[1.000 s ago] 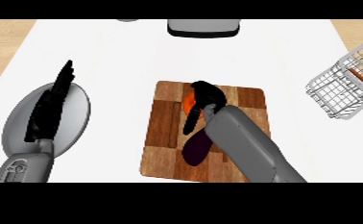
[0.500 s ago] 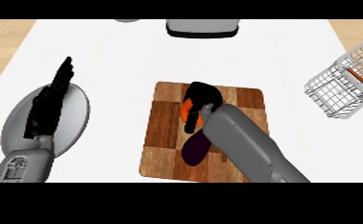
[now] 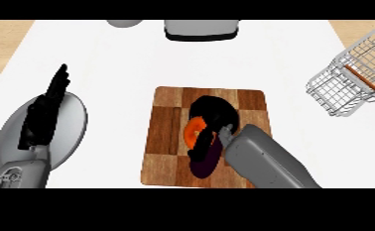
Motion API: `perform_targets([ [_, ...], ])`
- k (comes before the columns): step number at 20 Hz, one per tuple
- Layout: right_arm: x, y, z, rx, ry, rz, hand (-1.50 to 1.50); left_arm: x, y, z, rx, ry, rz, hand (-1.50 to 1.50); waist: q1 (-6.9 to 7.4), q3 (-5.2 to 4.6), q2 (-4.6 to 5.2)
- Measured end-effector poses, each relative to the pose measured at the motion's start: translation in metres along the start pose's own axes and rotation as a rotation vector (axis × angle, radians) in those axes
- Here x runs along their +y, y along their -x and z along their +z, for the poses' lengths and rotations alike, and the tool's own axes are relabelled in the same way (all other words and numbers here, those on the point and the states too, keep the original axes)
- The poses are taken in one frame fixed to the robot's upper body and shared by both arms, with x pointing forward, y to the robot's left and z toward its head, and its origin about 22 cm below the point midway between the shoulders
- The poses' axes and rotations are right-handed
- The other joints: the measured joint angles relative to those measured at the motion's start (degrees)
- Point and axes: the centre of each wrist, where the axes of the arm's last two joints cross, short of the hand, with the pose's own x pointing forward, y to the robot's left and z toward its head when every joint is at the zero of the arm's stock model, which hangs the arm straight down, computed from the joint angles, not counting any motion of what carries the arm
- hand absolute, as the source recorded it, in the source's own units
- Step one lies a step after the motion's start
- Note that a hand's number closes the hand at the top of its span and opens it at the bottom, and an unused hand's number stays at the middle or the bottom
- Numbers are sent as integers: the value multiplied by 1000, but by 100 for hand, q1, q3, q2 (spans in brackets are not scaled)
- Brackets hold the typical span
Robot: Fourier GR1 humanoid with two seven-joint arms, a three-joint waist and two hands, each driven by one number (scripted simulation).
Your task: Pick the squash from the cutting board and place it in the tiered basket
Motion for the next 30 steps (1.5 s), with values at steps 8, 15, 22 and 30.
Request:
perform_targets([
  [8, -3, 48, 76, -383, 131, 48, 150, 17, 17, 11, 46, -63, -9, 0, -444, 15, -96],
  [15, -61, 86, 162, -570, 466, -69, 150, 23, 17, 16, 44, -79, -6, 0, -496, 17, -50],
  [22, -111, 127, 241, -561, 714, -45, 150, 14, 12, 17, 19, -46, 5, 0, -293, 12, 31],
  [30, -165, 171, 294, -531, 745, -61, 150, 0, -2, 8, -17, -3, 4, 0, 12, 0, 91],
])
